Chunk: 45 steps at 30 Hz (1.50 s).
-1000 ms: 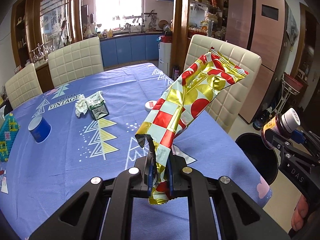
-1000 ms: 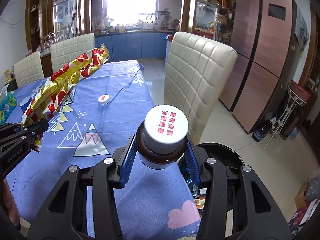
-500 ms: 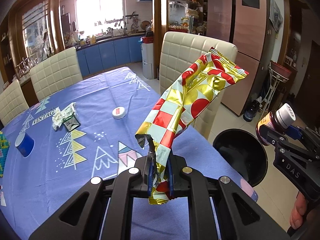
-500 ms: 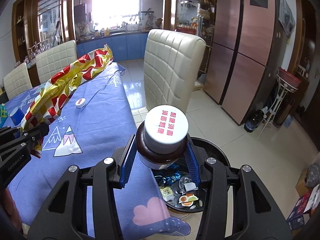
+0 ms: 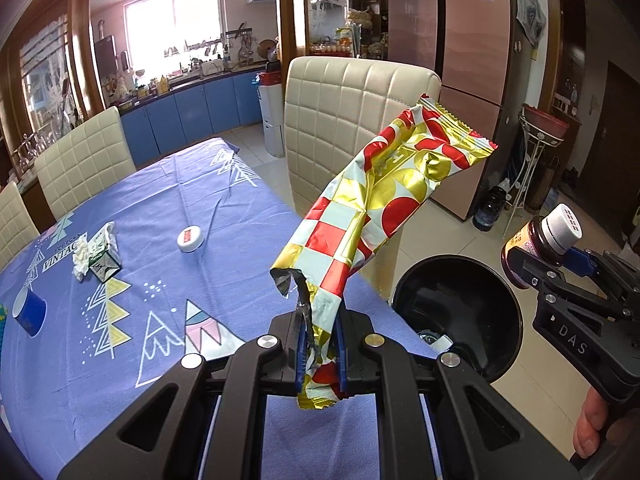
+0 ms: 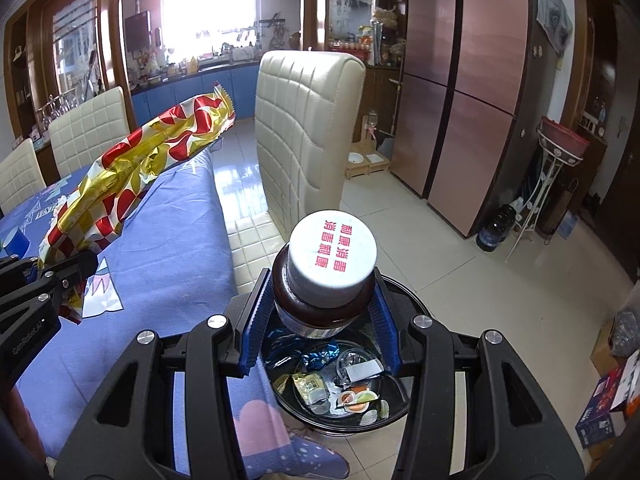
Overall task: Collect trash
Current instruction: 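Carry both items to the bin and open the right gripper, then open the left gripper over the bin to drop the checkered wrapper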
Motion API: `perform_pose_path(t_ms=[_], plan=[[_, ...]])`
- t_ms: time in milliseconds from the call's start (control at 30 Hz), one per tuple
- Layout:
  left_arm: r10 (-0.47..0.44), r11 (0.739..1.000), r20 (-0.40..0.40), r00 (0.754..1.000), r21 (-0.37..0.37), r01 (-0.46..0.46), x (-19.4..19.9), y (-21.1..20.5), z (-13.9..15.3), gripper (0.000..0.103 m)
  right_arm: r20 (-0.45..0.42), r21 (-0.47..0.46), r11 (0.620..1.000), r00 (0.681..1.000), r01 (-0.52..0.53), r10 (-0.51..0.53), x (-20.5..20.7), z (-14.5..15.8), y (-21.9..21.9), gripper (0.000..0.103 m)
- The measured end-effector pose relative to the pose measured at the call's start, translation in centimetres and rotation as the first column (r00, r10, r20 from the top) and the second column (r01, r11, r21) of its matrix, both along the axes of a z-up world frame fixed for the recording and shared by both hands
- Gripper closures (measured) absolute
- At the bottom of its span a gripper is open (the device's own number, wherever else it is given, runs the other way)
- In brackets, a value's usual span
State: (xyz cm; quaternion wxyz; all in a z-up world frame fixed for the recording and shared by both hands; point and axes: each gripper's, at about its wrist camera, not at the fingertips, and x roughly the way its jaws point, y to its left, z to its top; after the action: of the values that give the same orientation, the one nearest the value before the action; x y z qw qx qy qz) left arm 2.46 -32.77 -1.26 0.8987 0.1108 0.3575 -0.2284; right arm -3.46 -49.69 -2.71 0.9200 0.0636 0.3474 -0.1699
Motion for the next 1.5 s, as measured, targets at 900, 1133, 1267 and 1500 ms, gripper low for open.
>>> perform_pose_path(t_ms=[900,1133,1267,1500], plan=[[-0.043,0.999,-0.040,0.998,0.002,0.043,2.2,-4.7,-1.6,0.092,0.026,-0.074,0.993,0.995,0.093,-0.091,0.8,0.0,-3.7,0.028],[-0.058,0.998,-0.040,0.997,0.007,0.059,2.0,-5.3,-1.7,0.092,0.021,-0.066,0.992,0.994,0.109,-0.108,0.6,-0.4,-4.4,0.028],[-0.072,0.997,-0.042,0.997,0.009,0.072,1.8,-6.0,-1.8,0.092,0.019,-0.060,0.991,0.992,0.123,-0.122,0.3,-0.6,-5.1,0.028],[-0.108,0.994,-0.045,0.993,0.005,0.108,1.2,-7.8,-1.9,0.092,0.015,-0.055,0.986,0.988,0.154,-0.154,-0.6,-0.9,-6.5,0.028]])
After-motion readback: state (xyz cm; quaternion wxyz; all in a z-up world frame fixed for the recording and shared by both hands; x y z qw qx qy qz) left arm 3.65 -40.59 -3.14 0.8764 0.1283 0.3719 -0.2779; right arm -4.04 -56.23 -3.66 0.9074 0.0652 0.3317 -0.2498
